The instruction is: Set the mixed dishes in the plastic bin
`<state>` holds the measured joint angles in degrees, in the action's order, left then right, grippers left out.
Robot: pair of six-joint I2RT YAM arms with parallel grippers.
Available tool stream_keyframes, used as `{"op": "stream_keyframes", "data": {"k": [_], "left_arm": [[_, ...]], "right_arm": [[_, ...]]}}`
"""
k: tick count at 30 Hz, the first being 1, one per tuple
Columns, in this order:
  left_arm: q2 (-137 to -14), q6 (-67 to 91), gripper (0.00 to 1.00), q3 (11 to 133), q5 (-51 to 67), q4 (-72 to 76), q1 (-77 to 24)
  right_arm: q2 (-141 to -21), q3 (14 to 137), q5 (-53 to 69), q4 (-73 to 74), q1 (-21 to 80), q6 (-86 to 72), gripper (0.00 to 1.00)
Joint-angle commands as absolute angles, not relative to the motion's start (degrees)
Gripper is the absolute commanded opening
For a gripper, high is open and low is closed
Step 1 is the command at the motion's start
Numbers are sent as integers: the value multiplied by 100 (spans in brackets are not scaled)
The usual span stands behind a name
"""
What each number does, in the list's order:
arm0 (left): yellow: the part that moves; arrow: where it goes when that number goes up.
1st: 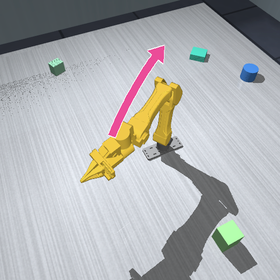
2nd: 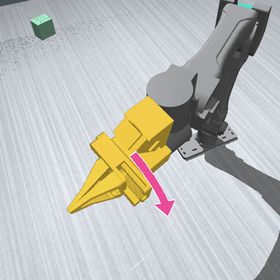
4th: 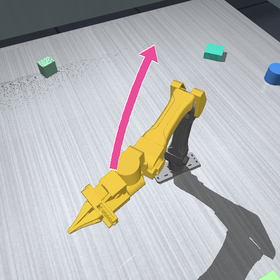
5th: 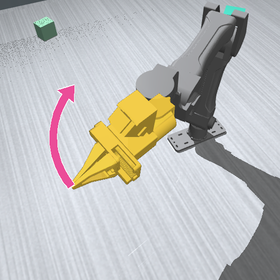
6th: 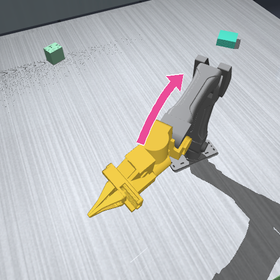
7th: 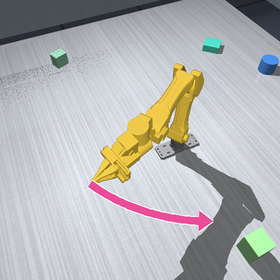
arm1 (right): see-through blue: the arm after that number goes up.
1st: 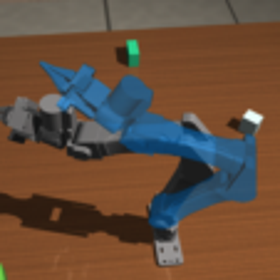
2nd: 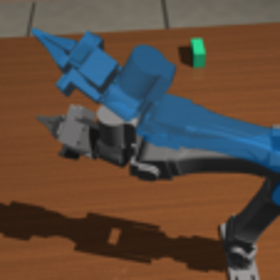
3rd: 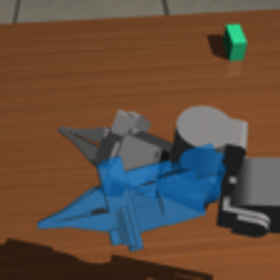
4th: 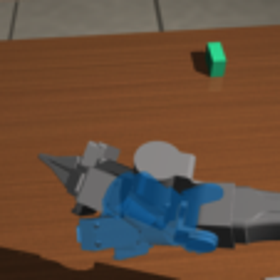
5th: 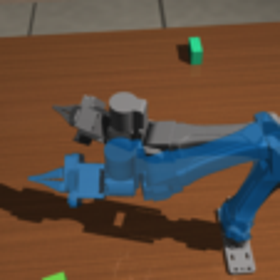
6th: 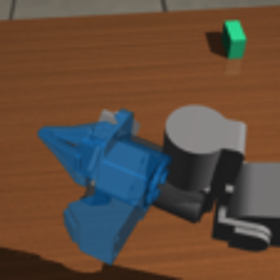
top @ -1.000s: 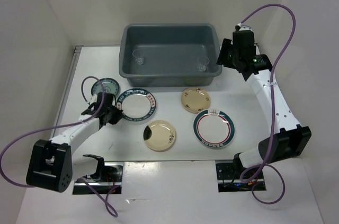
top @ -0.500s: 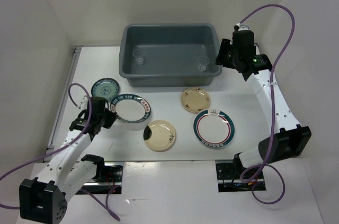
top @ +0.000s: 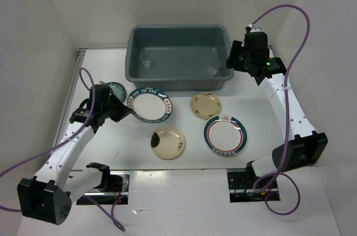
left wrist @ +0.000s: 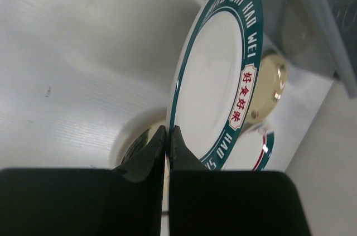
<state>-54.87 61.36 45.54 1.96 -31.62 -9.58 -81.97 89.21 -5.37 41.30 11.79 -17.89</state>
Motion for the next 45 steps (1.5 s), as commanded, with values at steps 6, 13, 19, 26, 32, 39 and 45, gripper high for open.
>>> {"op": "stream_keyframes", "data": {"k": [6, 13, 19, 26, 32, 39, 45], "left_arm": [[-6257, 5712, 0, 5658, 2090, -3059, -1950], [-7029, 5880, 0, 7390, 2322, -2225, -2180], [-8196, 5635, 0, 8225, 1644, -1338, -1820], [-10465, 5081, 0, 9971, 1090, -1265, -1749], [-11925, 4817, 0, 10985, 519, -1617, -1749], [-12892, 4693, 0, 11619, 352, -1968, -1749], [-12955, 4632, 16, 11566, 352, -1908, -1749]], "right_arm": [[-8033, 8737, -475, 3806, 1204, -1705, 56], [-8033, 8736, -475, 3806, 1204, -1705, 56], [-7928, 8736, -475, 3806, 1204, -1705, 56], [-7813, 8613, -580, 3806, 1204, -1705, 56], [-7708, 8561, -817, 3806, 1204, -1652, 56], [-8050, 8508, -1020, 3806, 1204, -1600, 56], [-8270, 8438, -1222, 3806, 1204, -1495, 64]]}}
